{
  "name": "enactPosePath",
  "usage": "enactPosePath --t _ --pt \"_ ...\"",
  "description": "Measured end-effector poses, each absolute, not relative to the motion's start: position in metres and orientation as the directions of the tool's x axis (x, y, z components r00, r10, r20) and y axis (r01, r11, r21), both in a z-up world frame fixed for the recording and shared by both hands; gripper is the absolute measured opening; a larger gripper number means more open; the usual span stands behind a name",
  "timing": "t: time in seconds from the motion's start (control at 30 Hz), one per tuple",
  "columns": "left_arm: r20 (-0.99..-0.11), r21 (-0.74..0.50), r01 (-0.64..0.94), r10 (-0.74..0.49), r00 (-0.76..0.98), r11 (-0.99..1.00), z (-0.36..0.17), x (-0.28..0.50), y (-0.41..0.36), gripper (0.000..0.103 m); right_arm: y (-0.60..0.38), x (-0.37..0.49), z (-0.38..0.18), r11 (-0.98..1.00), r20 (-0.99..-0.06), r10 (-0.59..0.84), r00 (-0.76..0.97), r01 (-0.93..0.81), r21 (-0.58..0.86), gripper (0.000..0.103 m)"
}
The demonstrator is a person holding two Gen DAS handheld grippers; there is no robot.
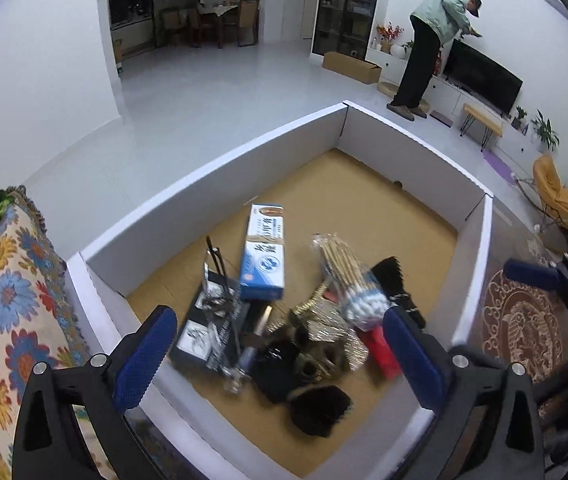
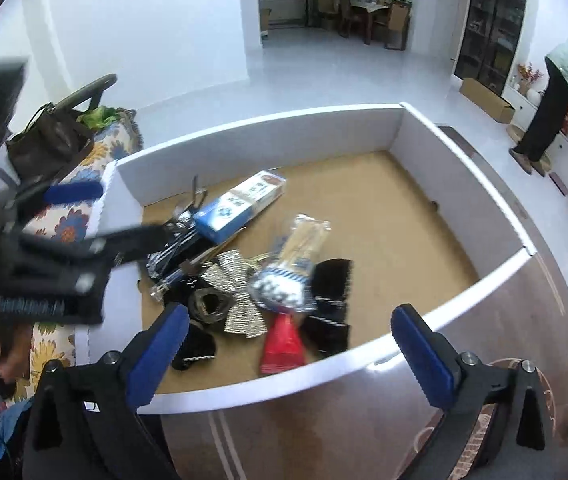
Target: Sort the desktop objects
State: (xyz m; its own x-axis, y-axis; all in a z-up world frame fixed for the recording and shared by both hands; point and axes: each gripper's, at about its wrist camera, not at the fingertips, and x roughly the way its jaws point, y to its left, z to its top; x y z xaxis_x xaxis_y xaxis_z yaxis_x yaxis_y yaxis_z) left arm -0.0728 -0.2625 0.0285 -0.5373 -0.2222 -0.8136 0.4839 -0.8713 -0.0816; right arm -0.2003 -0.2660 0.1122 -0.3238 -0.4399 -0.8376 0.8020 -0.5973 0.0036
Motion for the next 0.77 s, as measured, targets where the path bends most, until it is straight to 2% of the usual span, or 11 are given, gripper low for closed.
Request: enactPosePath --t 0.27,0.37,0.53,0.77 --pt "-0.787 0.004 0.551 -0.343 -0.513 -0.834 0.037 -0.066 -0.243 0.103 -0.265 -0.226 0.101 -0.641 -0.865 -0.362 -0.346 0.767 -0.038 0.102" --pt "-0.77 0.001 0.578 -0.37 -0.52 -0.816 0.043 -0.063 -0.246 0.103 -0.267 -0.234 0.092 -0.649 -0.869 -0.352 -0.348 0.759 -0.041 0.102" --pt "-0.787 -0.035 0.589 -0.341 -0.514 -0.807 0.047 -0.064 -0.255 0.103 -0.269 -0.241 0.08 -0.657 -0.875 -0.329 -0.356 0.751 -0.058 0.102" --pt "-0.747 -0.019 0.652 -0.423 -0.513 -0.758 0.052 -0.059 -0.255 0.103 -0.278 -0.243 0.076 -0.647 -0.872 -0.306 -0.381 0.755 -0.103 0.102"
